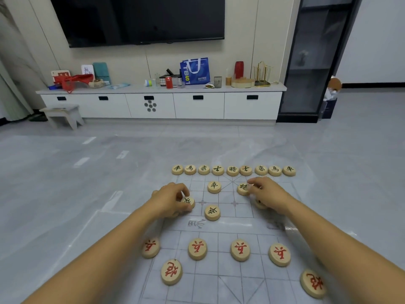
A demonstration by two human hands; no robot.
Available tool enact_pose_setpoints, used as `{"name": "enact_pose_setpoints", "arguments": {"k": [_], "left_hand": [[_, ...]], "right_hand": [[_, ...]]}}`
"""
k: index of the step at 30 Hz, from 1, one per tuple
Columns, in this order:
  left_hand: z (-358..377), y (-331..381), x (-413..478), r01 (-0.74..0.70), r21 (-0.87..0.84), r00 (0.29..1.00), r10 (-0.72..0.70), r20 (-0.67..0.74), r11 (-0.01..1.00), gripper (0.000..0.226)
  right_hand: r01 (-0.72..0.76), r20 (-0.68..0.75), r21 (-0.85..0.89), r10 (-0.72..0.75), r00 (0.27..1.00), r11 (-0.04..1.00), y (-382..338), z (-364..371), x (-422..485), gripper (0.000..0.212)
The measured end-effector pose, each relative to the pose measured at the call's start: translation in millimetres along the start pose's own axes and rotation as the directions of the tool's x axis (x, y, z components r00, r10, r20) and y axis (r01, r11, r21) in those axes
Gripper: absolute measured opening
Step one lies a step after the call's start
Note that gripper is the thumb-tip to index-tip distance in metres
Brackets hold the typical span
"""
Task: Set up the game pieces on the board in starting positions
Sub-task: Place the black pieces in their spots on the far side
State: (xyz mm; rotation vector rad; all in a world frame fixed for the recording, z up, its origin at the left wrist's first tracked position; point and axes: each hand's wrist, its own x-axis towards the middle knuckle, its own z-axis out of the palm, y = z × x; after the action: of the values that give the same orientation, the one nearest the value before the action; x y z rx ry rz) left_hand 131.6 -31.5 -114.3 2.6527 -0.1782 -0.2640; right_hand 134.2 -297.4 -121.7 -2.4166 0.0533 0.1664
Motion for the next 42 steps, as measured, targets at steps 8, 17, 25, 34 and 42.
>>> {"name": "enact_pose_setpoints", "arguments": {"k": [8,17,25,34,42], "left_hand": [[-20.2,-12.8,-3.0,-0.082,-0.080,0.989,0.071,-0.132,0.993,0.021],[27.9,69.3,34.1,-0.364,0.133,0.927,0.373,-0.049,0.922,0.038],[55.6,94.5,51.1,-0.409,0.314,0.913,0.384,0.141,0.857,0.034],[17.7,28.6,3.0,-0.500,0.123,0.855,0.466,0.225,0.857,0.033],[7.0,14.6,8.8,-0.222,-0.267,0.975,0.211,-0.070,0.938,0.024]], "right_hand": [[-0.102,-0.157,0.168,0.128,0.979,0.981,38.2,-51.3,-12.1,0.020],[0.133,0.121,-0.259,-0.104,0.987,0.957,28.2,-29.9,-27.4,0.048],[0.019,-0.066,-0.363,-0.046,0.997,0.932,39.8,-26.1,-15.8,0.040],[-0.113,-0.112,-0.111,0.100,0.989,0.987,58.1,-33.1,-9.8,0.039],[-0.069,-0.058,-0.221,0.058,0.997,0.973,56.3,-35.1,-23.3,0.053]]}}
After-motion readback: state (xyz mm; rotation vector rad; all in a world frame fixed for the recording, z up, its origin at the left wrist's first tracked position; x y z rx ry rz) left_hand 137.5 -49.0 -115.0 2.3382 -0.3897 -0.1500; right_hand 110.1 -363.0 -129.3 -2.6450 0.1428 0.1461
